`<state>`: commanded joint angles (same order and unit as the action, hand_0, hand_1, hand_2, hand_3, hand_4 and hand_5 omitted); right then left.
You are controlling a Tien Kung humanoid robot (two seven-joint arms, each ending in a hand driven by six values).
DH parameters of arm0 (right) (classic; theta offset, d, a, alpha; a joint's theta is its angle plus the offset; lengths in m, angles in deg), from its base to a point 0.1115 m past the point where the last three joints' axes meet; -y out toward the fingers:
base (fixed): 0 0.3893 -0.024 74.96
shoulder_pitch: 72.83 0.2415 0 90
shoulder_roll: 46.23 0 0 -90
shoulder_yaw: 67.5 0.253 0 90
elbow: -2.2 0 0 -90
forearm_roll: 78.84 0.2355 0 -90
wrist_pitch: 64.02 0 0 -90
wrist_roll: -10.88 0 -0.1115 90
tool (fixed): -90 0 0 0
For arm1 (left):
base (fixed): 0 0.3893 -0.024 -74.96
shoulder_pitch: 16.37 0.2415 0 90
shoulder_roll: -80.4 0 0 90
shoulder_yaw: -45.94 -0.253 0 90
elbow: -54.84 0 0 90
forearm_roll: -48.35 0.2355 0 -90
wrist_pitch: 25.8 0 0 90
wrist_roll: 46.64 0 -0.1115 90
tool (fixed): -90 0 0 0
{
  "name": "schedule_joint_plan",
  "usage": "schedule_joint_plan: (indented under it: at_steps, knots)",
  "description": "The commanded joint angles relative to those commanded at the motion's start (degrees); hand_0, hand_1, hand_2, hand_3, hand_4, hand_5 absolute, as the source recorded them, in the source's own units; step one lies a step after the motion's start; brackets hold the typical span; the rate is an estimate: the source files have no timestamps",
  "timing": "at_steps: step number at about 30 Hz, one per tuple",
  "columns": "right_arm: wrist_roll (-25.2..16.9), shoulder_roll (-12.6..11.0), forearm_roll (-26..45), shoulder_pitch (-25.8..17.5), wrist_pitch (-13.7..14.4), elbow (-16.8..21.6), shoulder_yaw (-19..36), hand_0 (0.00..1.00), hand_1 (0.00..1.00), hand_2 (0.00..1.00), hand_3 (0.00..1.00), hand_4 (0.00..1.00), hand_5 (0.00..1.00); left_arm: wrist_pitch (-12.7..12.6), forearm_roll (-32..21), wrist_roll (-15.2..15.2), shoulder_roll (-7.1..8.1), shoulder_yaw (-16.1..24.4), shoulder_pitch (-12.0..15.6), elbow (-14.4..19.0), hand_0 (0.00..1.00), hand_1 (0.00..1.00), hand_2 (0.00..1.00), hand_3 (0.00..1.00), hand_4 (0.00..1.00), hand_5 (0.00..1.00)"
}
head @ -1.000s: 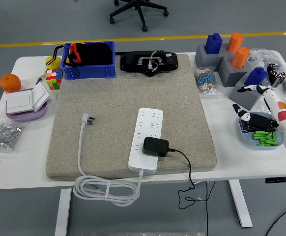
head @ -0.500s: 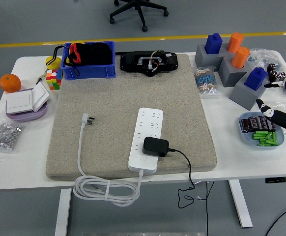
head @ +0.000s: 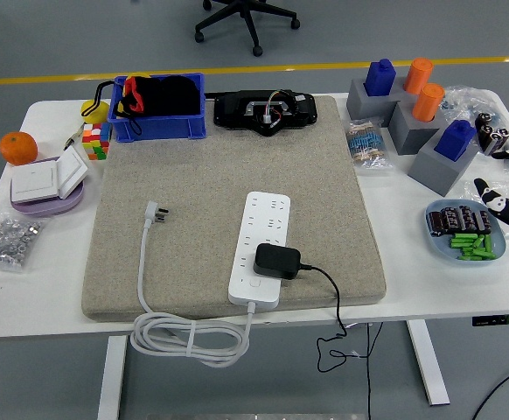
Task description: Press the white button,pick up the black plug,place it near the board,insert it into the board
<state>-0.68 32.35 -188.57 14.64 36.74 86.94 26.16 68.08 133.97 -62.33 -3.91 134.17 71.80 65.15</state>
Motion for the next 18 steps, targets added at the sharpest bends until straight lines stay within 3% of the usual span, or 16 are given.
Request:
schedule_joint_plan:
  at_steps: [18]
  knots:
    - [0.6, 1.3, -0.1, -0.7, -0.9, -0.2, 0.5, 0.886, 0.762, 0.695, 0.653, 0.806, 0.412, 0.0, 0.6, -0.2, 0.63, 0.5, 0.5, 0.0, 0.706, 0.697, 0.670, 0.714, 0.718, 0.303]
